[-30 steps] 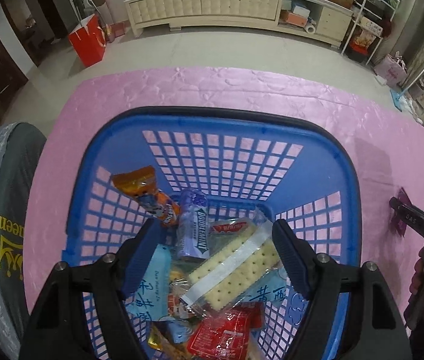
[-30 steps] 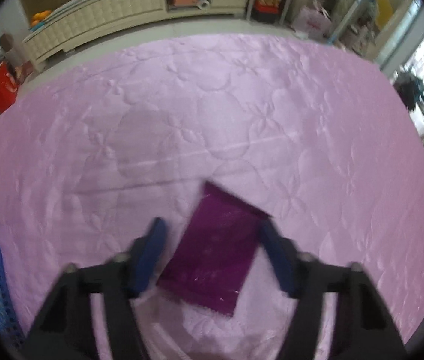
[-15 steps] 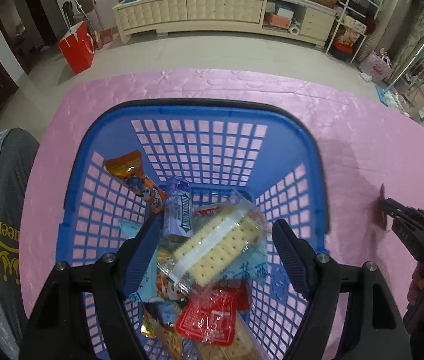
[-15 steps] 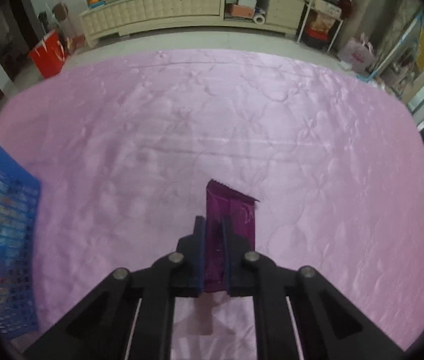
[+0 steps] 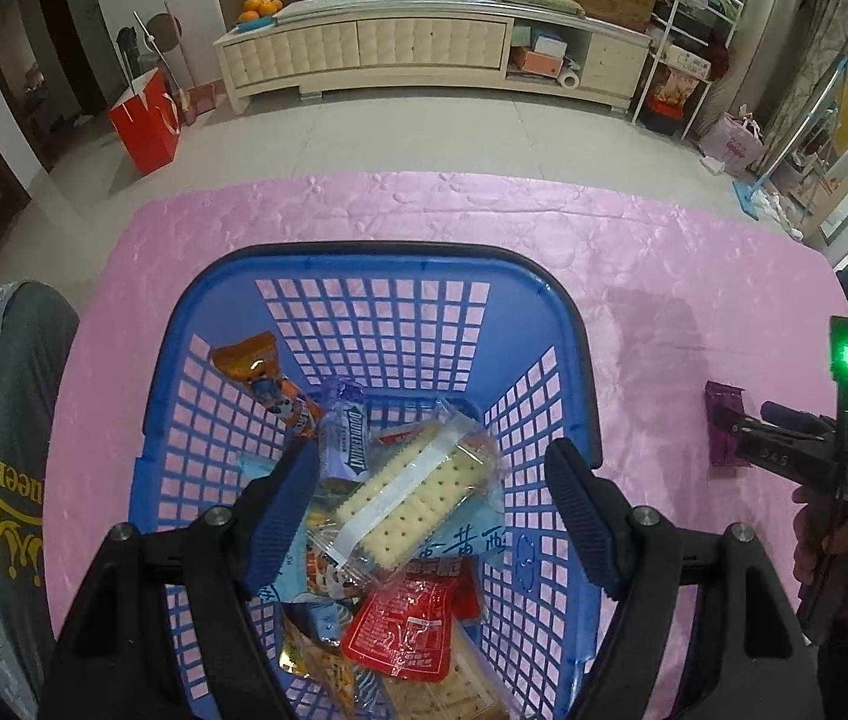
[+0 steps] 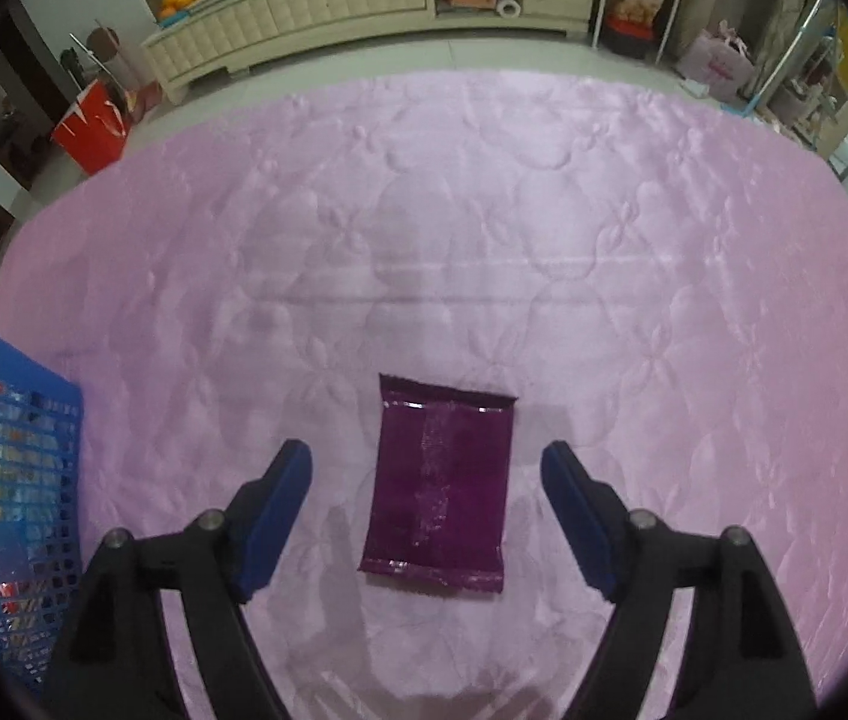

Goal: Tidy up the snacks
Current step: 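Close the right gripper on the purple bar and lift it, then carry the purple bar with the right gripper over the blue basket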

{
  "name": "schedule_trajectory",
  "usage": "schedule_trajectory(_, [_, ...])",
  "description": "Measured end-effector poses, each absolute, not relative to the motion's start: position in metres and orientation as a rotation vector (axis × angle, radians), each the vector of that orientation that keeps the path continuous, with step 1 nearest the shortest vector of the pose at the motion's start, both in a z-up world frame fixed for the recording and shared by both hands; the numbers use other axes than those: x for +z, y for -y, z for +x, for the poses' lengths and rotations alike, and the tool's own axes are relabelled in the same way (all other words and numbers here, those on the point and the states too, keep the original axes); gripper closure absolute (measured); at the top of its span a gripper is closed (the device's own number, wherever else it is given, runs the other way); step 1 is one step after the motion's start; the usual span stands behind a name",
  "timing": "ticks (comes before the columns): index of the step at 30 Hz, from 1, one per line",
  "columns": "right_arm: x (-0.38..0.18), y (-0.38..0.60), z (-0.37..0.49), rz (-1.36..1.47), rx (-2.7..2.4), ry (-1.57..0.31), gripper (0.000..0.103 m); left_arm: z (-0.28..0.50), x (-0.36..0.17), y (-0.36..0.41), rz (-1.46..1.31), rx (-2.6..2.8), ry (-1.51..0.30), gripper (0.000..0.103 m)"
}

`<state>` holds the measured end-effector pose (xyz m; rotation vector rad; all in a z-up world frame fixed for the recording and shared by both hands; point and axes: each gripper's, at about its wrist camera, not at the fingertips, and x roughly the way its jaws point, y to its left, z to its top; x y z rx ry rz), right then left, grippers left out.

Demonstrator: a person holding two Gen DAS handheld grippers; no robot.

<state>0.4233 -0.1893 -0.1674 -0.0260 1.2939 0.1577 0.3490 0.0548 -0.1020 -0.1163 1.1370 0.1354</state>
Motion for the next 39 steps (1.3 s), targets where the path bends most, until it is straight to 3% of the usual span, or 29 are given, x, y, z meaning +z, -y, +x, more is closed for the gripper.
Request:
schedule_trajectory(7, [-0.178,0.187,0.421,-0.059,0.158,-1.283,0.019,0.354,-0.116,-0.063,-0.123,0.150,-1.160,0.027])
schedule_trajectory(10, [-0.178,0.178,0.415,-0.138,0.166,-1.258,0.034,0.355,-0.119,-0.067,-0.132,0.155,-1.168,0.027])
schedule_trajectory(12, [-0.175,0.174,0.411,-0.152,0.181,-1.256,0.052,0.352,-0.118,-0.069,-0.154,0.138,-1.160,0.027])
schedule_trajectory(19, [-0.165,0.163,0.391,-0.163,0.226,-1.237,0.052,0.341,-0.108,-0.068,-0.155,0.106,-1.134,0.027])
schedule_trajectory(39, [-0.009,0.102,0.297,-0.148,0.458,-0.962,0.052,0.250,-0.024,-0.086,-0.142,0.033,-0.966,0.027])
